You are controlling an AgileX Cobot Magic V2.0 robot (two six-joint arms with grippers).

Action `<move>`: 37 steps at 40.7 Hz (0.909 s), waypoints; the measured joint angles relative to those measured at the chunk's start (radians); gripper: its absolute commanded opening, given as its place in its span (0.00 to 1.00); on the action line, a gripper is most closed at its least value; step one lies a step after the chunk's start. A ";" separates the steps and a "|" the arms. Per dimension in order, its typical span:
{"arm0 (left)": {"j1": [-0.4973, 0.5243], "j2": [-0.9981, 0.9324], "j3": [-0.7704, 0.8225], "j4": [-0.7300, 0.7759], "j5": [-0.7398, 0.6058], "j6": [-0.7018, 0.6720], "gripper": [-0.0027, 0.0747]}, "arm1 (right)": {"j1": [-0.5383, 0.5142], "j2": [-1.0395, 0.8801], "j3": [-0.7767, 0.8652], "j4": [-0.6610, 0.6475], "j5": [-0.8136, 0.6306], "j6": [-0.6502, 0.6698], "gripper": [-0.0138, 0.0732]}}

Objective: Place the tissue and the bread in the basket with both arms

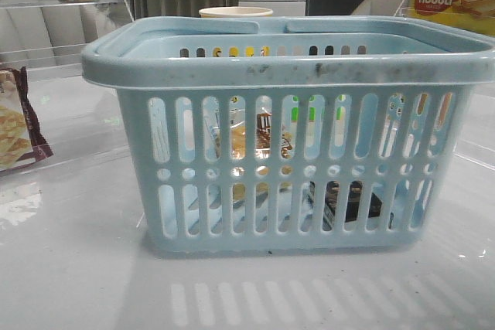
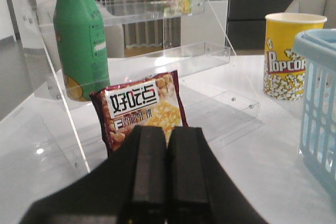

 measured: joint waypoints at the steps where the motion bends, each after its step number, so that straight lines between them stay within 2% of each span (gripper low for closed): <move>1: 0.000 0.000 0.000 0.000 -0.005 0.000 0.15 | 0.000 0.000 0.000 0.000 0.000 0.000 0.22; 14: 0.000 0.000 0.000 0.009 -0.019 -0.056 0.15 | 0.000 0.000 0.000 0.000 0.000 0.000 0.22; 37: 0.000 0.000 0.000 0.009 -0.021 -0.056 0.15 | 0.000 0.000 0.000 0.000 0.000 0.000 0.22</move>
